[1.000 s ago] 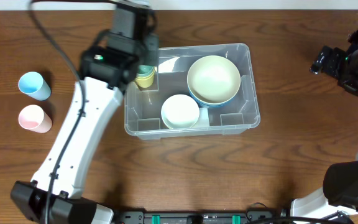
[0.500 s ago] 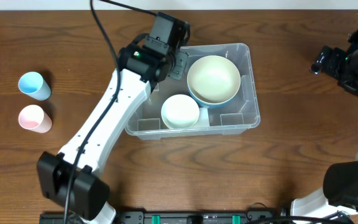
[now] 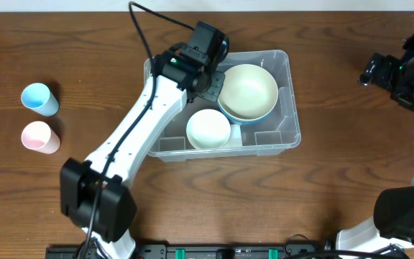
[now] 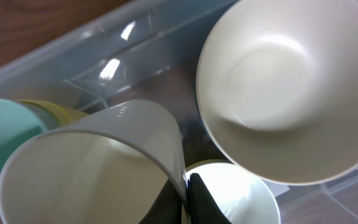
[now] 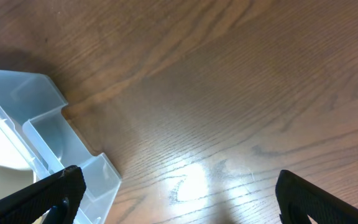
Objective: Pack container
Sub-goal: 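Lower the cream cup into the bin beside the bowls, open left gripper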
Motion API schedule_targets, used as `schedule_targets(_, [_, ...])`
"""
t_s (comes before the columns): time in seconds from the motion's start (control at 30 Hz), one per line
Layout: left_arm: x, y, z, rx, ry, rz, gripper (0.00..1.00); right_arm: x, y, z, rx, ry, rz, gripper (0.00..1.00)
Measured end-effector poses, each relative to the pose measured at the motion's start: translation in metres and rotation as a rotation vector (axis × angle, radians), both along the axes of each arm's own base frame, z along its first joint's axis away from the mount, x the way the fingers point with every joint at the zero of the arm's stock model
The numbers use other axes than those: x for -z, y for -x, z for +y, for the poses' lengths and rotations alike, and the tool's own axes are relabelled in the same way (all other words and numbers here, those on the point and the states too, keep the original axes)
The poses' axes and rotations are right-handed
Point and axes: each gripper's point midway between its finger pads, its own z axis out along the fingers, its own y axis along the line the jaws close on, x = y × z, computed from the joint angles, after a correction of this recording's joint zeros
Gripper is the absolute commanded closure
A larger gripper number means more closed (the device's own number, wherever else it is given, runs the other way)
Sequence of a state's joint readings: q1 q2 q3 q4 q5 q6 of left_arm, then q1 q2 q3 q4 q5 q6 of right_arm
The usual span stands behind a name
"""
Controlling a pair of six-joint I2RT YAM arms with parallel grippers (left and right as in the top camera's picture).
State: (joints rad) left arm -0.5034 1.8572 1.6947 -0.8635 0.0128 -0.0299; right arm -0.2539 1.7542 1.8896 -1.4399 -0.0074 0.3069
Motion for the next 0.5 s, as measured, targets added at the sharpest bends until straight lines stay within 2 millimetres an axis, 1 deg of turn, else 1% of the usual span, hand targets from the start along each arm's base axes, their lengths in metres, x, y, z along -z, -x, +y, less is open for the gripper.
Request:
schedule_targets(0.33, [0.036,-0.005,-0.006,0.005,-0.027,0.063,0.94,0.0,0.0,0.0,0.0,0.0,0.0,0.01])
schedule_targets(0.5, [0.064,-0.007,-0.006,0.005,-0.055,0.113,0.94,0.0,0.0,0.0,0.0,0.0,0.0,0.01])
